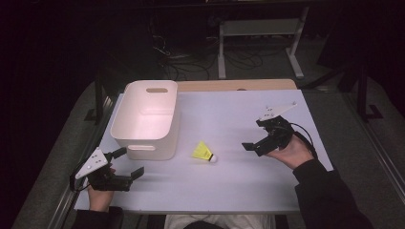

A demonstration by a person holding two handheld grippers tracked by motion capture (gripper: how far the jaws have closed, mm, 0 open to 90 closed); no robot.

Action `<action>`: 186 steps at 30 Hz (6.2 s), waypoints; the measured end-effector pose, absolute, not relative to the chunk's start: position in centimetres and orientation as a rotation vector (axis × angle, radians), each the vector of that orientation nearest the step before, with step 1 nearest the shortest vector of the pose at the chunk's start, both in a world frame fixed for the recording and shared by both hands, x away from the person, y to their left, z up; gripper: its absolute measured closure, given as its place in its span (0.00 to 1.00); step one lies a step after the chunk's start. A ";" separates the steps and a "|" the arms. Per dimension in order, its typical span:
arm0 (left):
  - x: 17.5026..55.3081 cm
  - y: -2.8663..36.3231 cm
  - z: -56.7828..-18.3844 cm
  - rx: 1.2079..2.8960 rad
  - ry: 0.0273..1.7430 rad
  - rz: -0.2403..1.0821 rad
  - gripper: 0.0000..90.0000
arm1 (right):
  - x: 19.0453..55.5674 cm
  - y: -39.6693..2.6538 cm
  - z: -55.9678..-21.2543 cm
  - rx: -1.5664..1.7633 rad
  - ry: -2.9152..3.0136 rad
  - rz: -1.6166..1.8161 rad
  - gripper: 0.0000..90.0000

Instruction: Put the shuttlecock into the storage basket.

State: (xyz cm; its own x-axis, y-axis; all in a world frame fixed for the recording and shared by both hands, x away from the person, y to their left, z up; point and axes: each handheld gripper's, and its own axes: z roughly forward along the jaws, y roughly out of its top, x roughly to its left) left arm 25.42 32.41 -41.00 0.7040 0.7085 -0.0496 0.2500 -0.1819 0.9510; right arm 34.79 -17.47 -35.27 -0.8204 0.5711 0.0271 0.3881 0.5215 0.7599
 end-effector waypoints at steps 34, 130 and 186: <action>25.5 32.4 -41.0 1.752 0.758 0.489 0.00 | 36.9 -13.8 -36.9 0.769 2.679 1.110 0.00; 25.5 32.3 -41.0 1.756 0.750 0.477 0.00 | 37.3 -5.9 -43.7 0.539 2.942 1.028 0.51; 25.6 32.3 -41.0 1.758 0.748 0.473 0.00 | 37.3 -8.4 -41.0 0.604 2.866 1.109 0.70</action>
State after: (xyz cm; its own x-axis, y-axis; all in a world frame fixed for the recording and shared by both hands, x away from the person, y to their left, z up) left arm 25.56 32.28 -41.03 0.7197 0.6923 -0.0525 0.2488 -0.1865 0.9504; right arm 37.27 -8.40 -40.96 -0.9255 0.3565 0.1275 0.3495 0.6750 0.6498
